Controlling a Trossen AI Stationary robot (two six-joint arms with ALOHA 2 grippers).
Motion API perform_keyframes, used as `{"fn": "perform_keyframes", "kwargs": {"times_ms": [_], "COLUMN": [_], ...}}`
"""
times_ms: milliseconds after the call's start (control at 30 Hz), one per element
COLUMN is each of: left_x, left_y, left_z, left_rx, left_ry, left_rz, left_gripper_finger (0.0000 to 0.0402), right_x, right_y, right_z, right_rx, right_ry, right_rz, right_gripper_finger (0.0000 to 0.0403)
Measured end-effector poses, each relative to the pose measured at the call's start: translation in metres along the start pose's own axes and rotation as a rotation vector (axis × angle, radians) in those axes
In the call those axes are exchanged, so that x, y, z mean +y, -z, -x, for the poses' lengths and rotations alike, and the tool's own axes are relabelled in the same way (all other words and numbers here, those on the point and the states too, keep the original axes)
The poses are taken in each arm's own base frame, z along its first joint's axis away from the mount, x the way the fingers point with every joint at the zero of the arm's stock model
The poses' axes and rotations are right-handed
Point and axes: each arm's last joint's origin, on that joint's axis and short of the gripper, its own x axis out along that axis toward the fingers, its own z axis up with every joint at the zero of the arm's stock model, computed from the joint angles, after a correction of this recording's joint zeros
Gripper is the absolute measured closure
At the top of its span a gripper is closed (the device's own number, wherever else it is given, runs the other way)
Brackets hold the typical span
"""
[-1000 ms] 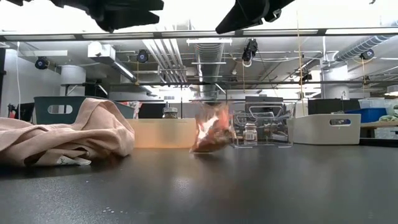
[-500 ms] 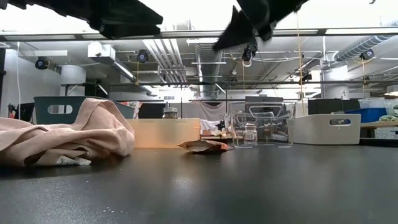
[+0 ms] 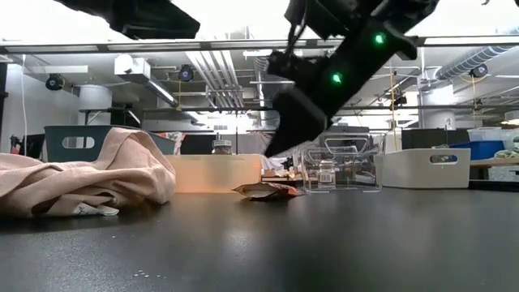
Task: Sort spices by type
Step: Put the orange seasoning pack into the blue bin
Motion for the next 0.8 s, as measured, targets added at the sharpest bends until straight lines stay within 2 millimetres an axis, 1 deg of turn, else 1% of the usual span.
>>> {"fn": "perform_keyframes", "kwargs": {"times_ms": [133,233,367,433,533,633,700,800], "left_x": [0.006,0.008,0.009,0.007,0.003,-0.001,-0.004,-0.008], "left_y": [0.003,0.006,0.009,0.01,0.013,0.015,0.016,0.02], "left_z": [0.006,0.008,0.008,0.007,0.004,0.001,-0.002,-0.005], "left_rx": [0.042,0.074,0.095,0.099,0.104,0.102,0.1,0.113], "left_ry": [0.003,0.002,0.002,0.001,0.001,0.0,0.001,0.0], "left_rz": [0.022,0.044,0.062,0.065,0.075,0.088,0.092,0.087], "left_gripper_finger": [0.0111,0.0111,0.0111,0.0111,0.0111,0.0111,0.0111,0.0111], "right_x": [0.003,0.002,0.005,0.008,0.013,0.014,0.016,0.017], "right_y": [0.0,0.0,0.004,0.012,0.024,0.032,0.036,0.039], "right_z": [-0.004,-0.006,-0.012,-0.02,-0.035,-0.047,-0.051,-0.053], "right_rx": [0.012,0.014,0.051,0.08,0.093,0.091,0.101,0.111], "right_ry": [-0.001,-0.001,-0.1,-0.102,-0.039,0.048,0.061,0.071], "right_rz": [0.029,-0.008,-0.08,-0.101,-0.111,-0.11,-0.114,-0.118], "right_gripper_finger": [0.0234,0.0187,0.0148,0.0138,0.0132,0.0144,0.0167,0.0225]}}
